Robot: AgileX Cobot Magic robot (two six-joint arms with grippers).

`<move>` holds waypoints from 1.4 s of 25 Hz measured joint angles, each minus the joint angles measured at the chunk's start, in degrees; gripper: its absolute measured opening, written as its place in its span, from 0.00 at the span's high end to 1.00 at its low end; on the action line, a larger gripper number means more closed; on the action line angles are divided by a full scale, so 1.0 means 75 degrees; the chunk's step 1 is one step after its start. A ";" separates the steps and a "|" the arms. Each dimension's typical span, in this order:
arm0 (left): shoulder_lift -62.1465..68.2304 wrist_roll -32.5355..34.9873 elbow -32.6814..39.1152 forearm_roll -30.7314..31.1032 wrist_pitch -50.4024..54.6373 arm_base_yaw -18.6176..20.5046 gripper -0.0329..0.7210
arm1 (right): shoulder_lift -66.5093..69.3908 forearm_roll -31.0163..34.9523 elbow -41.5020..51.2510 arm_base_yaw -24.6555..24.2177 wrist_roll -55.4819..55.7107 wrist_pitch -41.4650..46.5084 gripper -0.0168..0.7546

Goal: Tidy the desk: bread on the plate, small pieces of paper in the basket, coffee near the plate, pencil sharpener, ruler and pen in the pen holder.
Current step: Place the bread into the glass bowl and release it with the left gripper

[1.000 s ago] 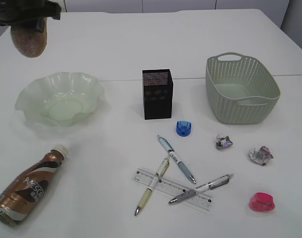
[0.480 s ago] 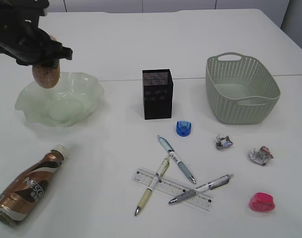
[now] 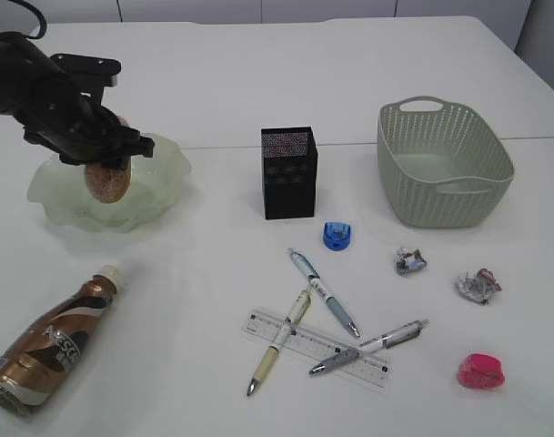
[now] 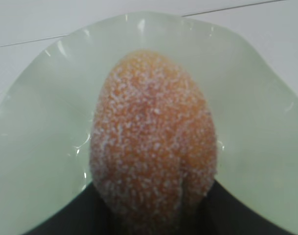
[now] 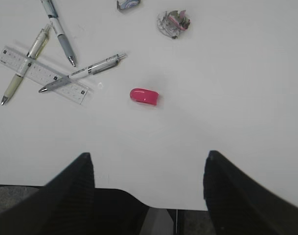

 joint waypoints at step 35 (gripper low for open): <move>0.0010 -0.0888 0.0000 0.0252 0.0073 0.0176 0.17 | 0.0000 0.0000 0.0000 0.0000 0.0000 0.0005 0.28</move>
